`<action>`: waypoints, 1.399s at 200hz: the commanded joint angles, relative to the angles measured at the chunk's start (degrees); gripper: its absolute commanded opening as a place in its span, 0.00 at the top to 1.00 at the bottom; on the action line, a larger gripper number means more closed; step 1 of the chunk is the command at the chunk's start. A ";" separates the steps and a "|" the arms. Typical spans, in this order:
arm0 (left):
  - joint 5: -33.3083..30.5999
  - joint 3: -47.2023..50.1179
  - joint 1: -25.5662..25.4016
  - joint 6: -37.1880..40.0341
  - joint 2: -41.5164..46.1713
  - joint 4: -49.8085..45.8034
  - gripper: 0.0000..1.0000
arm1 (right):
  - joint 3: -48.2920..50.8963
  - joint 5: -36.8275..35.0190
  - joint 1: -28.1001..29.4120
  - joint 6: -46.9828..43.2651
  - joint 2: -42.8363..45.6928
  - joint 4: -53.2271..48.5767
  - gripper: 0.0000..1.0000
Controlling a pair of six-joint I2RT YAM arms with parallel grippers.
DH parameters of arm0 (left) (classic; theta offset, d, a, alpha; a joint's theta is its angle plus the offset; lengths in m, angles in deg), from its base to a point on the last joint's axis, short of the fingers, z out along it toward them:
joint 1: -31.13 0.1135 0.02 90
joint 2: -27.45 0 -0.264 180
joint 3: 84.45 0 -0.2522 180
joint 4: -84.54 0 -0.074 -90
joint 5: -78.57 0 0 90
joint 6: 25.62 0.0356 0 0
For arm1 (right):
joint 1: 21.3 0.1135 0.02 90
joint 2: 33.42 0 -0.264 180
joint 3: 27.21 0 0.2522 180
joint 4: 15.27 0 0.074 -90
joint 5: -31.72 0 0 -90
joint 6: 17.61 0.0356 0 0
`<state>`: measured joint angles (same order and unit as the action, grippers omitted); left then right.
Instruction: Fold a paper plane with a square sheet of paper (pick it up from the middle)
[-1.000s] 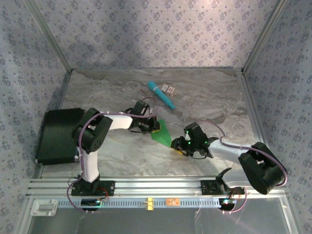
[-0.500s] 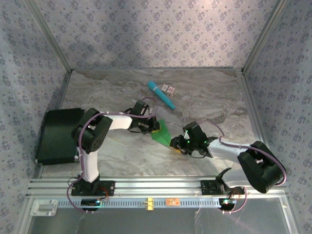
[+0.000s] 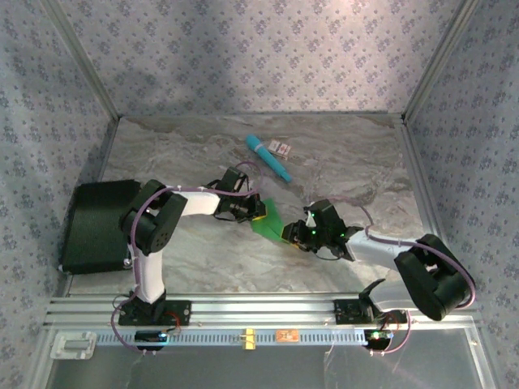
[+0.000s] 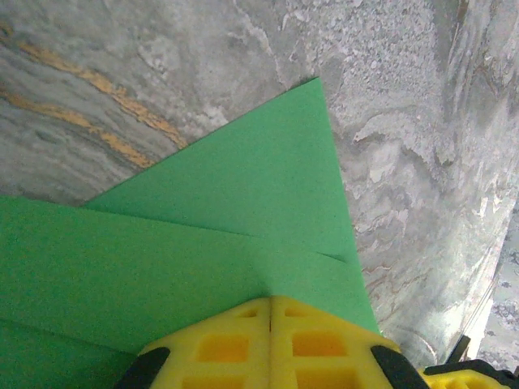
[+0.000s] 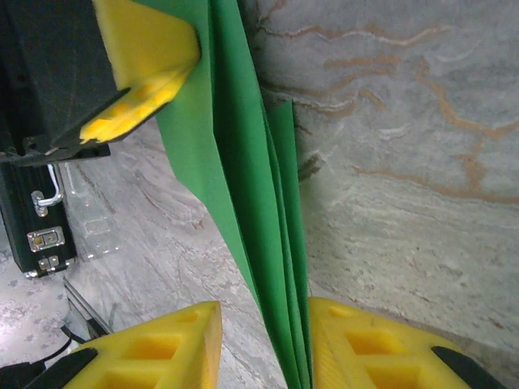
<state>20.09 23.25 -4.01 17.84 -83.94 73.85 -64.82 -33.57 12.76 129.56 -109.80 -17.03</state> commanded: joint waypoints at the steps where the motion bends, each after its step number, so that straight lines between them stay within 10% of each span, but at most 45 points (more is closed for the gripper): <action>1: -2.71 1.76 0.37 -0.22 -0.41 -3.95 0.93 | -1.03 1.09 -0.56 -2.73 -0.66 1.85 0.68; 111: -2.57 1.48 -0.12 -1.89 1.12 -3.10 0.91 | -0.75 4.51 -2.74 -6.00 -2.71 3.71 0.82; 191: -4.27 3.05 -0.31 -0.58 12.36 -3.20 0.57 | -1.08 5.32 -3.70 -13.10 3.77 -4.34 0.93; 280: -20.64 12.77 1.09 1.73 32.38 -8.44 0.44 | -9.71 -18.92 2.90 -25.43 24.86 -34.46 0.94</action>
<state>4.64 33.32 -3.88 18.39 -55.44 67.71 -70.22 -40.67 12.46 108.86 -88.67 -39.73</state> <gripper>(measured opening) 0.551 0.062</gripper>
